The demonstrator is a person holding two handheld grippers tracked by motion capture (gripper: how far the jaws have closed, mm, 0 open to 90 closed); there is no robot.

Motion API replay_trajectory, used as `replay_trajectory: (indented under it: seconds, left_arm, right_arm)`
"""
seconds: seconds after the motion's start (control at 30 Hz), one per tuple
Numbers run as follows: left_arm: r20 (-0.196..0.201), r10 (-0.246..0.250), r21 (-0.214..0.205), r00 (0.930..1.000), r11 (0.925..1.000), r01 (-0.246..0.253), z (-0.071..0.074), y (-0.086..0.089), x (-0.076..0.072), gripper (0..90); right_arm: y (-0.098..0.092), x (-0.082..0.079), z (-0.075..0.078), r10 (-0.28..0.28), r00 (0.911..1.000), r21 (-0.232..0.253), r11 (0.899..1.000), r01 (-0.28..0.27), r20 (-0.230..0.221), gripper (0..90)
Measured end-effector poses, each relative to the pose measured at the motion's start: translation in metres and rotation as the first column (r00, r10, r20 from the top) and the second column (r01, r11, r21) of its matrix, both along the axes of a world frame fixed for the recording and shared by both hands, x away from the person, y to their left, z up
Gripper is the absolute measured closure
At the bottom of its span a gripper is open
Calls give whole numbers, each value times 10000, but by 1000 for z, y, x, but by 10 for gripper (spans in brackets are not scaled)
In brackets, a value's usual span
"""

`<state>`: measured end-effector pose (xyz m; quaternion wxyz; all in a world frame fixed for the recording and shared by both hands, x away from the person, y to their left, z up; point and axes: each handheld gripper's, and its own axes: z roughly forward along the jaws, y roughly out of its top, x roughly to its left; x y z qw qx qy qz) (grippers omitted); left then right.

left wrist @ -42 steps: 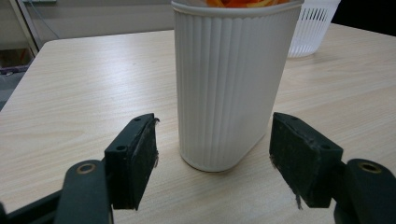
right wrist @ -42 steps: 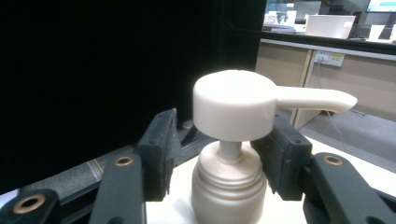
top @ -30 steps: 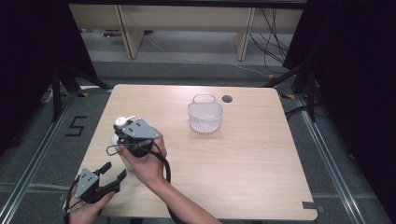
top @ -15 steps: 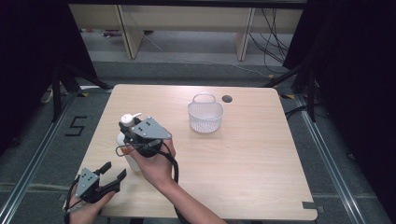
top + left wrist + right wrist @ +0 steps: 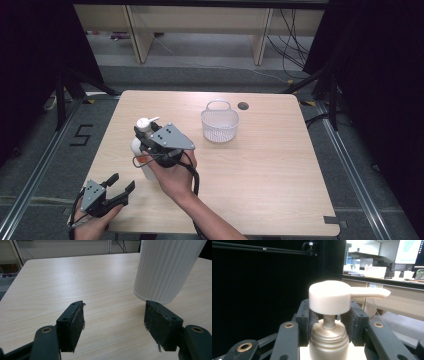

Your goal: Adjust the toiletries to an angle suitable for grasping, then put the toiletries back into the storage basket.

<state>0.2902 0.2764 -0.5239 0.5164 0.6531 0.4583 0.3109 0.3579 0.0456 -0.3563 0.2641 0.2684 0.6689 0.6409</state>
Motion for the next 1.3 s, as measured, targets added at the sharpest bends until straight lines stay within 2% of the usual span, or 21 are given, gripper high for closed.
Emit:
replay_trajectory:
  seconds: [0.07,0.1,0.13,0.2,0.23,0.3,0.33,0.37,0.47,0.53,0.57,0.6,0.63,0.87,0.97,1.03,1.07,1.2,1.23,1.27,1.3]
  left_arm:
    - [9,6,13,10000,10000,-6,0,0,0,319]
    - [-1,24,-12,10000,10000,-24,0,0,0,319]
    - [-8,40,-44,10000,10000,-41,0,0,0,319]
    - [138,-1,-163,9999,9999,3,-1,0,1,319]
    - [44,15,-82,10000,10000,-14,-1,0,1,319]
    - [7,49,-41,10000,10000,-49,0,-1,1,320]
    - [62,-40,-27,10000,10000,40,0,-1,1,320]
    - [78,-52,-16,10000,10000,52,0,-1,1,320]
    - [-2,33,-25,10000,10000,-33,0,0,0,320]
    - [16,103,-44,9999,9999,-103,0,0,1,320]
    - [52,65,-66,10000,10000,-65,0,0,1,320]
    - [63,78,-65,9999,9999,-77,0,-1,1,320]
    - [77,70,-33,9999,10000,-70,0,-1,1,320]
    - [49,73,1,10000,10000,-73,0,-1,0,321]
    - [81,83,-35,9999,10000,-83,0,-1,0,321]
    - [6,109,-42,9999,9999,-109,0,0,0,321]
    - [6,109,-42,9999,9999,-109,0,0,0,321]
    - [74,81,-64,9999,9999,-80,0,0,1,321]
    - [74,81,-64,9999,9999,-80,0,0,1,321]
    - [72,83,-65,9999,9999,-82,0,0,1,321]
    - [72,83,-65,9999,9999,-82,0,0,1,321]
  right_arm:
    - [-2,0,1,-9,10000,31,10000,9,77,614]
    - [-3,-1,1,-93,9998,107,9999,95,-162,614]
    - [-5,0,1,-99,9999,-33,9999,99,133,613]
    - [-8,1,1,-165,9995,-40,9999,166,256,614]
    - [-9,-1,1,-136,9999,61,9999,136,-1,614]
    - [-12,-1,2,-225,9997,-66,9997,226,138,614]
    - [-16,-1,3,-280,9994,-14,9996,280,208,614]
    - [-16,-2,4,-172,9998,120,9998,171,87,614]
    - [-21,-2,6,-301,9992,92,9995,299,247,614]
    - [-25,-3,7,-227,9997,94,9997,226,79,613]
    - [-26,-4,7,-207,9998,262,9994,207,13,613]
    - [-30,-1,8,-352,9985,30,9994,351,408,613]
    - [-31,-2,9,-318,9993,179,9993,315,186,613]
    - [-47,-5,14,-589,9975,51,9983,587,384,613]
    - [-52,-7,15,-656,9977,275,9975,651,169,613]
    - [-57,-6,15,-771,9957,60,9970,769,504,613]
    - [-58,-7,14,-756,9968,219,9969,750,274,613]
    - [-66,-5,13,-941,9950,29,9956,941,339,613]
    - [-67,-5,12,-906,9957,180,9958,902,190,613]
    - [-70,-5,12,-968,9951,33,9953,968,215,613]
    - [-71,-6,11,-1027,9946,197,9945,1025,122,613]
